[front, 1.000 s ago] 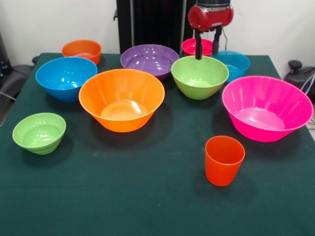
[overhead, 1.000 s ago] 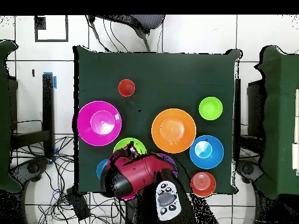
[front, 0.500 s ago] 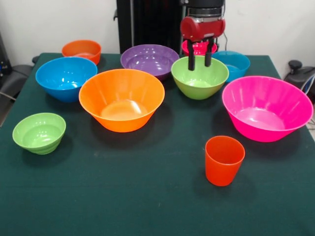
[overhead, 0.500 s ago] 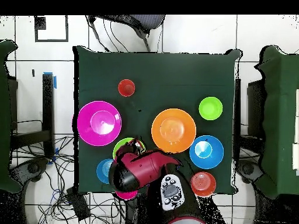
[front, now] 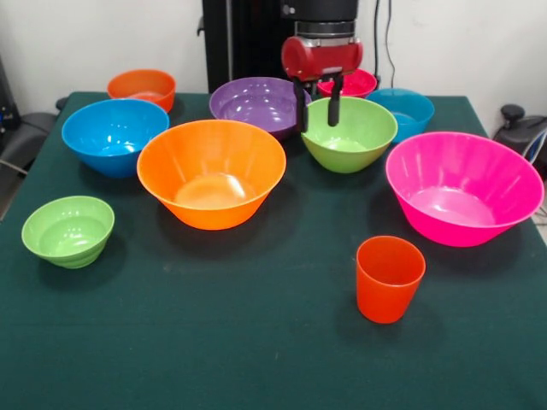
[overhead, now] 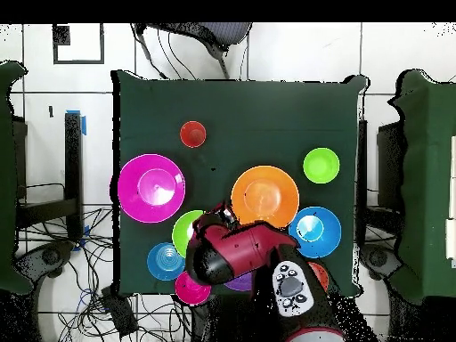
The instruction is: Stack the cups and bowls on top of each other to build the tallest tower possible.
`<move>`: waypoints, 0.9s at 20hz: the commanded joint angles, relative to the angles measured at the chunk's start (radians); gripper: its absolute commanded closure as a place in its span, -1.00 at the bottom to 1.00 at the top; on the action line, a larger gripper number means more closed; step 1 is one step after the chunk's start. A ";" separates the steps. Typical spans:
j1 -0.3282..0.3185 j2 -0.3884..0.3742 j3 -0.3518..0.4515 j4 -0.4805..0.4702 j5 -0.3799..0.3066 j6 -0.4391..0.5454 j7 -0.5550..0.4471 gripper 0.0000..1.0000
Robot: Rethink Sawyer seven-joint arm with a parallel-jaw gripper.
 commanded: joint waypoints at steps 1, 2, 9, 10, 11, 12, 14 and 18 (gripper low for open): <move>-0.054 0.017 0.154 -0.075 -0.058 0.137 -0.059 -1.00; -0.060 0.019 0.158 -0.080 -0.063 0.140 -0.064 -1.00; -0.086 0.056 0.170 -0.099 -0.067 0.152 -0.053 -1.00; -0.093 0.077 0.169 -0.102 -0.053 0.166 -0.043 -1.00; -0.100 0.100 0.170 -0.100 -0.036 0.182 -0.032 -1.00; -0.108 0.113 0.174 -0.099 -0.033 0.183 -0.027 -1.00; -0.111 0.131 0.175 -0.102 -0.035 0.183 -0.023 -1.00; -0.125 0.177 0.193 -0.114 -0.008 0.218 -0.020 -1.00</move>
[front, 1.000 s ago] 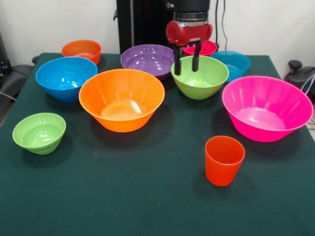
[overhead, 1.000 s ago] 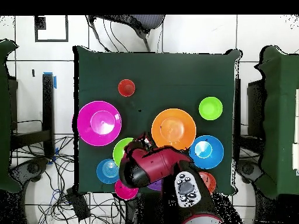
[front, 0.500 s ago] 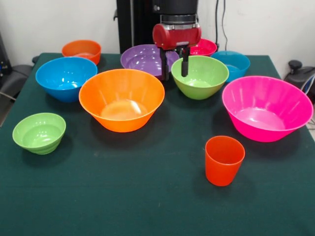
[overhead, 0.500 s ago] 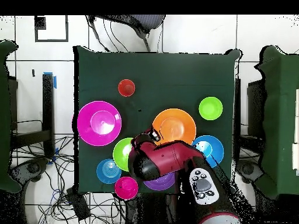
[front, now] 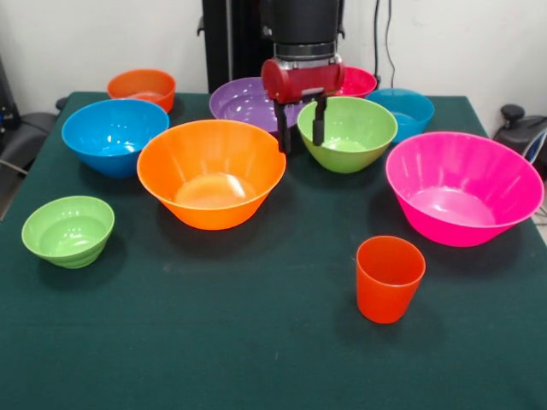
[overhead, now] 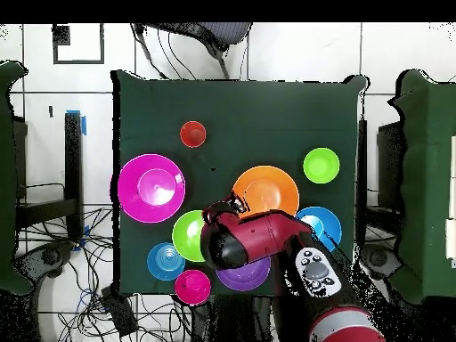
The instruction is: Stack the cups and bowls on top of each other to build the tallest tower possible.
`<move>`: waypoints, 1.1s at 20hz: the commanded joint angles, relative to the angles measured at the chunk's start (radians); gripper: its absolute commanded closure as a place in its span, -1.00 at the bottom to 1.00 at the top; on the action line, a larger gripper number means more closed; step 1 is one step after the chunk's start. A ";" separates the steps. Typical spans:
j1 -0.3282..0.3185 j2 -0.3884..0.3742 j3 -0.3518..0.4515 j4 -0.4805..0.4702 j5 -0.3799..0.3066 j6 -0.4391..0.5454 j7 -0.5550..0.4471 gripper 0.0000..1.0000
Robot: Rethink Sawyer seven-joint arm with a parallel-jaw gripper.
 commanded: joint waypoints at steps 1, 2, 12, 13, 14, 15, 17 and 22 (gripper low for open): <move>-0.018 0.121 0.116 -0.065 0.002 0.188 -0.021 -1.00; -0.021 0.128 0.123 -0.069 0.012 0.201 -0.022 -1.00; -0.056 0.107 0.189 -0.044 0.077 0.329 -0.018 -1.00; -0.063 0.097 0.203 -0.030 0.089 0.344 -0.015 -1.00; -0.062 0.095 0.210 -0.023 0.099 0.353 -0.008 -1.00; -0.067 0.086 0.222 -0.013 0.103 0.361 -0.013 -1.00; -0.077 0.068 0.245 0.005 0.113 0.373 -0.021 -1.00; -0.085 0.050 0.268 0.015 0.108 0.381 -0.028 -1.00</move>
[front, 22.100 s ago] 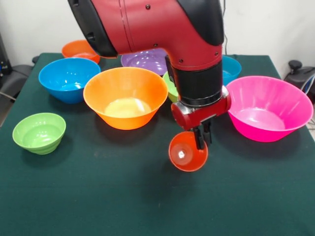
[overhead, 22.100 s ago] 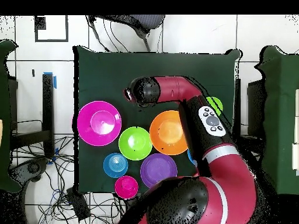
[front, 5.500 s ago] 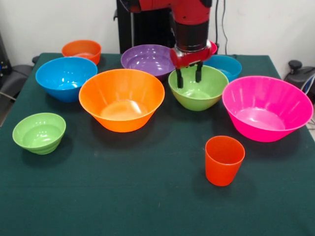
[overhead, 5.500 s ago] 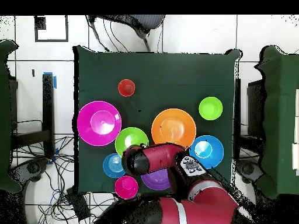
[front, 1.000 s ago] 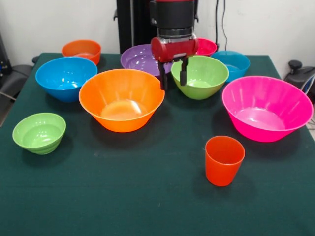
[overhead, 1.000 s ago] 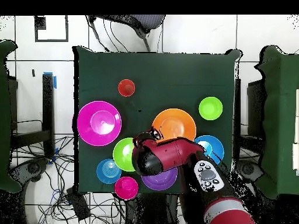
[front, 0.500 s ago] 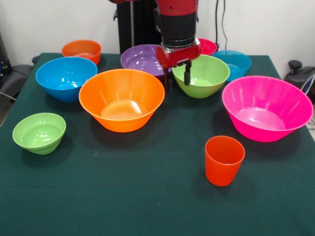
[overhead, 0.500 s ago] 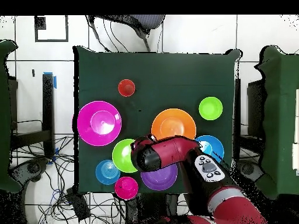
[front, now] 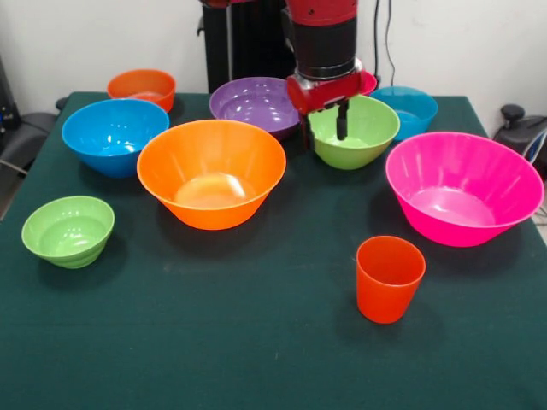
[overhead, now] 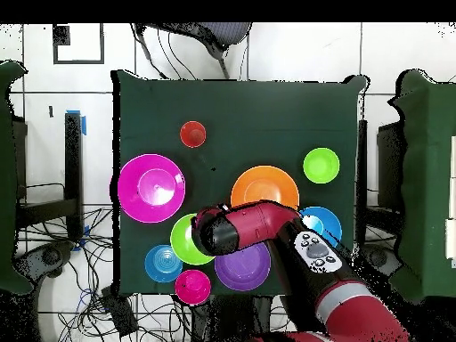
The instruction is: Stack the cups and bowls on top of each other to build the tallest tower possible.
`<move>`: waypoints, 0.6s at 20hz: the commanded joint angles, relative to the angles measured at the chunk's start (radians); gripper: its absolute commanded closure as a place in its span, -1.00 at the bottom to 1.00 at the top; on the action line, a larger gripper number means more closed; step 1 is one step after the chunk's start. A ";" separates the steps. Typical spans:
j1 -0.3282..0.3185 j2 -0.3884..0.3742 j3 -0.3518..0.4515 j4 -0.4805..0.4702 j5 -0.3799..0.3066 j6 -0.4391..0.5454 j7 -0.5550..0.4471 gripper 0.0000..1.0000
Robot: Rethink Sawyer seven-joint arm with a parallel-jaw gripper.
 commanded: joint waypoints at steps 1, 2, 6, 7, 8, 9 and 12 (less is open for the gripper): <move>-0.012 -0.023 0.109 0.023 0.023 0.101 -0.026 -1.00; -0.011 -0.026 0.108 0.024 0.018 0.096 -0.025 -1.00; -0.019 -0.052 0.119 0.039 0.018 0.103 -0.027 -1.00; -0.023 -0.047 0.120 0.043 0.019 0.103 -0.025 -1.00; -0.022 -0.032 0.118 0.034 0.012 0.102 -0.027 -1.00; -0.018 -0.009 0.108 0.022 -0.005 0.090 -0.027 -1.00; -0.013 0.038 0.082 0.007 -0.034 0.054 -0.010 -1.00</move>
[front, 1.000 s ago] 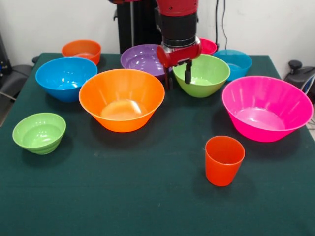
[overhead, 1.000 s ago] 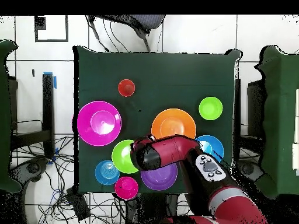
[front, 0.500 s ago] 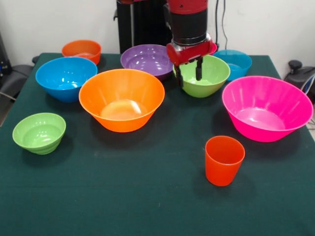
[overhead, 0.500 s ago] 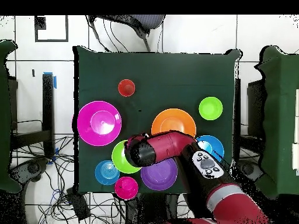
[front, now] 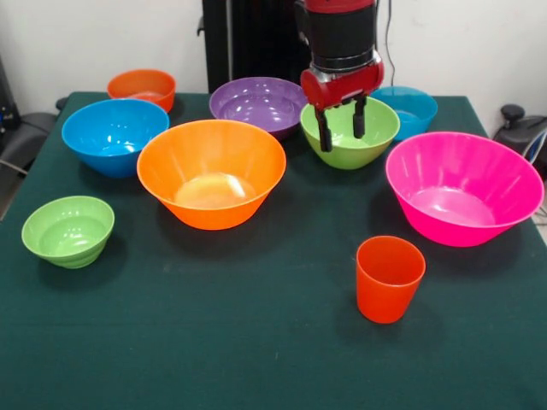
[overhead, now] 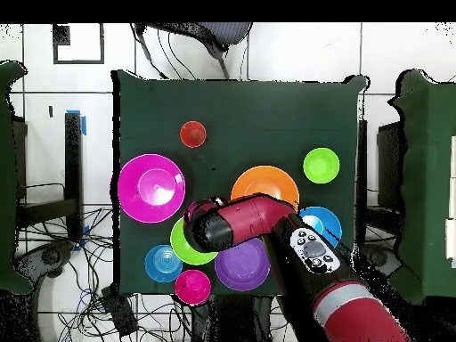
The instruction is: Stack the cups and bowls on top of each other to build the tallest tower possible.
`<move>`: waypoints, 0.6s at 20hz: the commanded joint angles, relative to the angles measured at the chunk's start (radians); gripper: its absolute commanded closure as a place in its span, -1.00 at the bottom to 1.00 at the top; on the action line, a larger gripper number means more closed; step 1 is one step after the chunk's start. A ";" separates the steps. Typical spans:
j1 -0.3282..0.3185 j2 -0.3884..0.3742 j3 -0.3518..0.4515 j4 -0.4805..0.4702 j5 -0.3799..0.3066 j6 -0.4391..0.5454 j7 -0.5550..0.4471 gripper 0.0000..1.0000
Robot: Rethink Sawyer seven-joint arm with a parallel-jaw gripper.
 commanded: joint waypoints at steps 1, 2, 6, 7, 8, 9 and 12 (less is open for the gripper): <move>-0.009 0.083 0.027 0.003 -0.041 0.056 -0.012 -1.00; -0.013 0.089 0.028 0.004 -0.044 0.057 -0.017 -1.00; -0.021 0.118 0.024 -0.001 -0.053 0.073 -0.035 -1.00; -0.020 0.127 0.019 -0.006 -0.058 0.067 -0.033 -1.00; -0.018 0.130 0.018 -0.012 -0.056 0.073 -0.034 -1.00; -0.019 0.137 0.018 -0.014 -0.059 0.074 -0.037 -1.00; -0.018 0.148 0.012 -0.016 -0.068 0.074 -0.041 -1.00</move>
